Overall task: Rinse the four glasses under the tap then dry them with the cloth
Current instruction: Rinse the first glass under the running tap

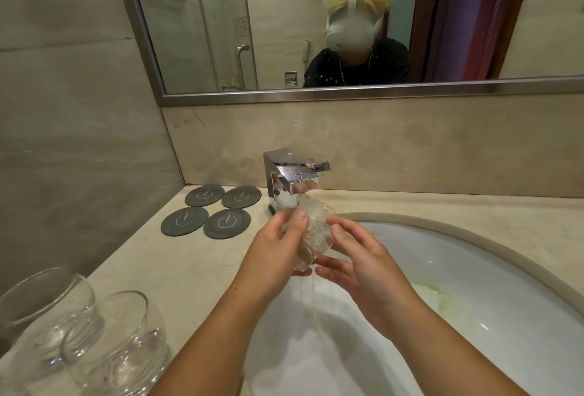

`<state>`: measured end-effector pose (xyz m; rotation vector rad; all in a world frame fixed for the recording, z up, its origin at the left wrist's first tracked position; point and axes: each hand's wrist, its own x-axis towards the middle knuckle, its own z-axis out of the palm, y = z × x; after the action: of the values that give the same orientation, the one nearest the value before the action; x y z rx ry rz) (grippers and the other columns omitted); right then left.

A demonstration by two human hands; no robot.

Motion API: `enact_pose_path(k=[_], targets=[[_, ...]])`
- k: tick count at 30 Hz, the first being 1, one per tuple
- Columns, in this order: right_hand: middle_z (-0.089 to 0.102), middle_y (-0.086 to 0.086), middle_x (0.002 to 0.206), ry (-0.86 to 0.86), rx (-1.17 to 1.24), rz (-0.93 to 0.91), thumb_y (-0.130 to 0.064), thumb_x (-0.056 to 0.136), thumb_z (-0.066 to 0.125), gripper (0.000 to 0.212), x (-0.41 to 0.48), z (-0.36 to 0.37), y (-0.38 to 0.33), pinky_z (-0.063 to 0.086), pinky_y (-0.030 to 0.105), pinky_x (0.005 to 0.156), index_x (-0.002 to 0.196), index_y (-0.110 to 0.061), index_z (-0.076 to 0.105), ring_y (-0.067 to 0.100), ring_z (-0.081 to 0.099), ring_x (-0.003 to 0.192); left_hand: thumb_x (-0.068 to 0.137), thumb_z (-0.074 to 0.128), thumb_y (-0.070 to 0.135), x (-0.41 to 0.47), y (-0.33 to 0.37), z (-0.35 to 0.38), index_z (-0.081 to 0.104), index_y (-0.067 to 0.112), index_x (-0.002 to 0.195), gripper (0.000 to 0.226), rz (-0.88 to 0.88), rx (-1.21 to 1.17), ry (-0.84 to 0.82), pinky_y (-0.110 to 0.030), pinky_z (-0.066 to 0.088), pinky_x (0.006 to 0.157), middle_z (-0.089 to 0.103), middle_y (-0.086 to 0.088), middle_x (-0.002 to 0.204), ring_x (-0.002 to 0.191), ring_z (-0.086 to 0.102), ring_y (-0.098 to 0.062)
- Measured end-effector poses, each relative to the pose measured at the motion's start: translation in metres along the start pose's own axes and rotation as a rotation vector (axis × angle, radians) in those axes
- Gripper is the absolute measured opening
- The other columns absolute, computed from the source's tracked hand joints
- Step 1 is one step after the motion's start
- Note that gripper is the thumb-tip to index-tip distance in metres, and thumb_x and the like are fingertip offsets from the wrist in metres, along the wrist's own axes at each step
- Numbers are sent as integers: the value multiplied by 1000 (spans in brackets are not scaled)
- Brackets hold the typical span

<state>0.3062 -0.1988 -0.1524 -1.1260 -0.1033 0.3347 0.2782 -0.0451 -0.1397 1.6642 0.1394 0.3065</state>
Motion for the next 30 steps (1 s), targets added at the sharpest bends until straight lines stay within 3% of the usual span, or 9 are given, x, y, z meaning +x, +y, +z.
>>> enact_pose_path(k=[4,7,10,14,17,23,25,29,30], targets=[[74,7,90,10,-9,-30,-23,100,72,14,2,-2,4,64,42,88,109,-13,72,32,73,82,103,52,60,3,-3,-3,65,36,113,29,3,126,37,-42,64,84,79,8,104,85,75,-12],[72,13,85,22,-33,-47,-26,99,73,15,4,-2,6,62,37,84,103,-11,70,31,70,82,98,61,59,0,-3,-4,60,53,110,13,95,252,-2,-29,58,89,74,22,111,94,70,7],[72,19,93,29,-44,-48,-29,100,71,20,4,-3,6,61,36,82,107,-10,70,29,71,80,81,77,65,-3,-5,-4,51,64,126,52,201,385,-63,-27,55,97,67,19,127,114,68,2],[71,11,105,58,-11,-48,-28,102,69,17,2,-3,2,61,38,77,114,-19,78,27,70,80,89,75,55,-4,0,-3,50,74,103,34,224,342,-8,-14,54,81,72,30,104,92,70,7],[73,7,107,62,-37,-55,-26,103,69,16,1,-3,0,63,38,77,112,-29,81,27,73,86,97,67,52,-2,-1,-3,63,55,111,14,165,189,17,-30,63,70,77,16,97,79,75,-9],[80,9,118,-30,-2,15,-30,102,69,23,0,1,2,64,44,94,122,-22,76,30,76,91,101,60,52,-1,0,-5,74,28,110,29,-2,44,6,-35,65,73,81,1,92,77,77,-16],[79,14,110,-13,-10,-10,-28,101,70,21,1,-1,3,64,42,93,116,-15,75,28,71,84,100,56,57,-2,-1,-8,74,31,111,33,16,111,-15,-33,63,81,81,9,94,84,76,-9],[68,18,95,4,-25,-45,-26,99,73,18,4,-3,6,63,45,94,108,-10,74,31,63,81,99,61,56,-10,7,-5,58,63,105,9,88,286,-59,-4,46,75,68,46,99,94,66,19],[68,18,96,5,-24,-51,-25,99,73,17,4,-4,6,64,46,95,107,-10,74,31,62,82,98,64,53,-12,11,-4,53,69,102,19,110,325,-73,-2,44,75,62,54,98,95,62,25]])
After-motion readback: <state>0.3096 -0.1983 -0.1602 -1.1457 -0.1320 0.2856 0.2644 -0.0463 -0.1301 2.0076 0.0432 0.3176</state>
